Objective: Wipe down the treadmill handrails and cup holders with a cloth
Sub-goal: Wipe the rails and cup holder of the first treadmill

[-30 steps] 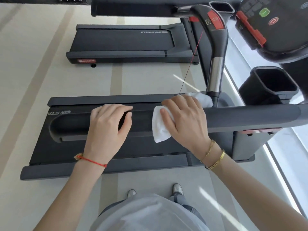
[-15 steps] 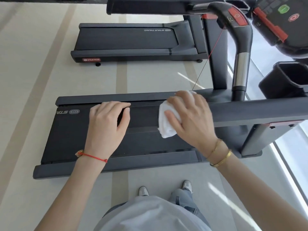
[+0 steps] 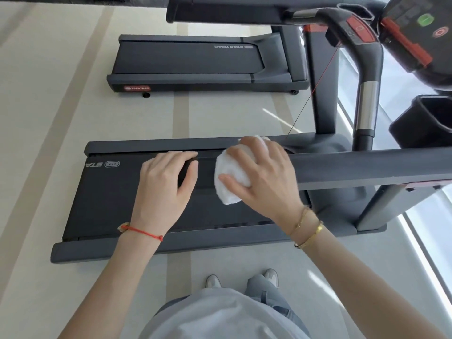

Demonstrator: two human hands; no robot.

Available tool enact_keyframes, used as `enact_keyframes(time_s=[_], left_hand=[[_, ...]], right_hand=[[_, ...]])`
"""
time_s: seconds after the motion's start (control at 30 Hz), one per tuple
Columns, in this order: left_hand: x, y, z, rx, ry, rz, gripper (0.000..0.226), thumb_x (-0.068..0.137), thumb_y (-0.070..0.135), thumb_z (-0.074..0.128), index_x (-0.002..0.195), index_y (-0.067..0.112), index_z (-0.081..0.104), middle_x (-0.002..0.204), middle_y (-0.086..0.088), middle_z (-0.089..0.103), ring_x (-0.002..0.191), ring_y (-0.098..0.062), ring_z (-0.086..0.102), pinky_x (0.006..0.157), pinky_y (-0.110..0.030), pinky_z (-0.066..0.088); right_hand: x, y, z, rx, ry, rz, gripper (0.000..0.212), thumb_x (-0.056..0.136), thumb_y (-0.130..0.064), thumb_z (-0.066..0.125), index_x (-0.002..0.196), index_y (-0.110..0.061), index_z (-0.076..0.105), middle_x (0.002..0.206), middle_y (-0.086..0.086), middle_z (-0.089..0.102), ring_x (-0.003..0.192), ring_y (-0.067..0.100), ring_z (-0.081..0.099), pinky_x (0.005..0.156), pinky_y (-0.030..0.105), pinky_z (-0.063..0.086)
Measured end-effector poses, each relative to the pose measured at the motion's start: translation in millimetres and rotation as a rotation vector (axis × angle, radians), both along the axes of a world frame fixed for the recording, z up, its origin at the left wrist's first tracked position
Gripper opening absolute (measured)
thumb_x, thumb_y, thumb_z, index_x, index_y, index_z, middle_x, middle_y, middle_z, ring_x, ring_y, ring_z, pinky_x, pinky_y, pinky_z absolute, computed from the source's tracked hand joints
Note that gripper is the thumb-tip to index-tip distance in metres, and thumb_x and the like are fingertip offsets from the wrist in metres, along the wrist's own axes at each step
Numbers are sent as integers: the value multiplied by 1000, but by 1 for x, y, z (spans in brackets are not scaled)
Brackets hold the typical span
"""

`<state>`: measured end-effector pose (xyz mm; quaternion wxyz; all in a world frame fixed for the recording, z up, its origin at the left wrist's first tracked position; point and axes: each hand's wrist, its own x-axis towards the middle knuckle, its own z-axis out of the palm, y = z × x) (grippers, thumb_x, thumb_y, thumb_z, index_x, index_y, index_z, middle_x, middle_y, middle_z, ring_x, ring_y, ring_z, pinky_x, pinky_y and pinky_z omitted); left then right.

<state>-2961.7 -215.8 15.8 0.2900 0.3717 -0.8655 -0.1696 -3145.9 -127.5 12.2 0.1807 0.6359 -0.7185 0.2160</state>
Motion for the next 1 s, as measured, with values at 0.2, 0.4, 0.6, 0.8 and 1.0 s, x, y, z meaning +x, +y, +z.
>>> enact_keyframes(time_s=[0.2, 0.4, 0.6, 0.8, 1.0], left_hand=[[-1, 0, 0, 22, 22, 3, 31, 100, 16, 41, 111, 8, 68, 105, -2, 70, 97, -26, 62, 89, -47, 46], [-9, 9, -1, -40, 12, 53, 25, 99, 11, 47, 109, 8, 69, 106, -3, 70, 98, -26, 64, 92, -42, 45], [-40, 26, 4, -114, -32, 14, 22, 97, 15, 50, 108, 11, 69, 105, 0, 70, 97, -24, 65, 95, -41, 44], [-89, 50, 7, -106, -55, -5, 20, 97, 14, 52, 108, 11, 69, 106, 0, 70, 98, -22, 65, 97, -41, 43], [-145, 81, 9, -90, -58, -6, 19, 97, 13, 54, 107, 11, 70, 105, 0, 71, 96, -23, 65, 96, -41, 43]], right_hand=[[20, -17, -4, -6, 3, 127, 49, 95, -55, 47, 116, -15, 67, 118, 10, 62, 89, 33, 54, 92, 43, 44], [-6, -4, -1, 7, -14, 97, 52, 95, -56, 45, 116, -12, 65, 117, 8, 62, 89, 29, 56, 88, 37, 45], [-35, 14, 0, -21, -42, 16, 47, 93, -53, 49, 108, -12, 68, 104, 7, 64, 84, 29, 56, 80, 37, 43], [-86, 47, -3, -49, -27, -1, 46, 93, -51, 47, 106, -12, 67, 104, 7, 64, 91, 31, 57, 83, 41, 44], [-150, 83, -9, -91, 19, -28, 44, 93, -50, 50, 105, -12, 67, 105, 7, 63, 96, 32, 57, 89, 43, 44]])
